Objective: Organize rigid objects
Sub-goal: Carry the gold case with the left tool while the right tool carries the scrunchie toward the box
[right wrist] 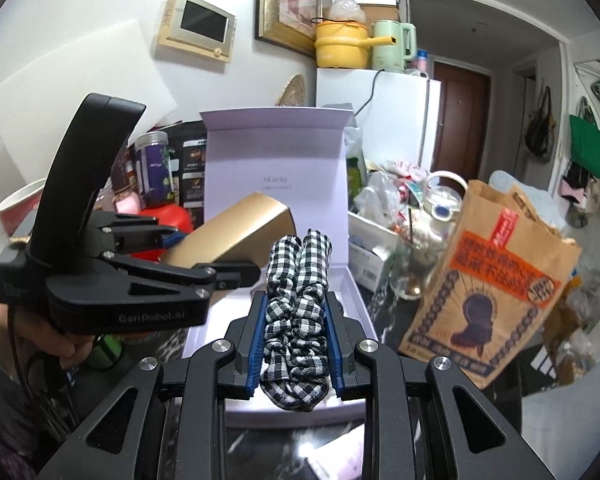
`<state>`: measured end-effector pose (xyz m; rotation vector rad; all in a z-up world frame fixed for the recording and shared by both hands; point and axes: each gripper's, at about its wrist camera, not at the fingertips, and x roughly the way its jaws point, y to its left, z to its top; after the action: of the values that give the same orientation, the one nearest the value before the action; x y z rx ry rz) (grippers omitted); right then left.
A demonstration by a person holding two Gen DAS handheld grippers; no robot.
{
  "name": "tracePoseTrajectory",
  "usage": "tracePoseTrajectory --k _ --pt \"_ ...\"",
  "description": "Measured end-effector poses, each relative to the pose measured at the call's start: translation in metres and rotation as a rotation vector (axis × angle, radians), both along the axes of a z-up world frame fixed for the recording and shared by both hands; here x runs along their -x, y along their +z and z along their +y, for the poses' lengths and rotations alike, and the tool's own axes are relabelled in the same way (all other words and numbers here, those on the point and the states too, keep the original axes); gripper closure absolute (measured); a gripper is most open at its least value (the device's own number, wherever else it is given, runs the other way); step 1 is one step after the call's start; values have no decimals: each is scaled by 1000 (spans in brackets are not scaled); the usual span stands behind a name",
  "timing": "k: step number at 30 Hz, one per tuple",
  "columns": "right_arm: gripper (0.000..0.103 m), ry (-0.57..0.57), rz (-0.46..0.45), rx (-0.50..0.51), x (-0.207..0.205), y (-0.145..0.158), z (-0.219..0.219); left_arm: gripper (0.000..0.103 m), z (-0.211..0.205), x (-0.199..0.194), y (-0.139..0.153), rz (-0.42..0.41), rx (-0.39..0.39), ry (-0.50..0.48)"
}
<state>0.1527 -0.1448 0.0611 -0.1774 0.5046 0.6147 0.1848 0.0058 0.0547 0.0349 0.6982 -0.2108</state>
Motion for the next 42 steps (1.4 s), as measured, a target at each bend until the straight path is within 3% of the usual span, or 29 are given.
tracePoseTrajectory --k 12,20,35,42 --pt "77 5 -1 -54 -46 8 14 60 19 -31 4 -33 20 90" --pt "77 -16 43 -90 -70 -3 21 60 37 -38 -1 -37 -1 138" --pt "77 -25 103 -2 -96 -40 34 60 46 -66 -35 72 -5 141" --pt "77 6 211 43 -110 -64 39 60 39 -82 -58 139 -8 121"
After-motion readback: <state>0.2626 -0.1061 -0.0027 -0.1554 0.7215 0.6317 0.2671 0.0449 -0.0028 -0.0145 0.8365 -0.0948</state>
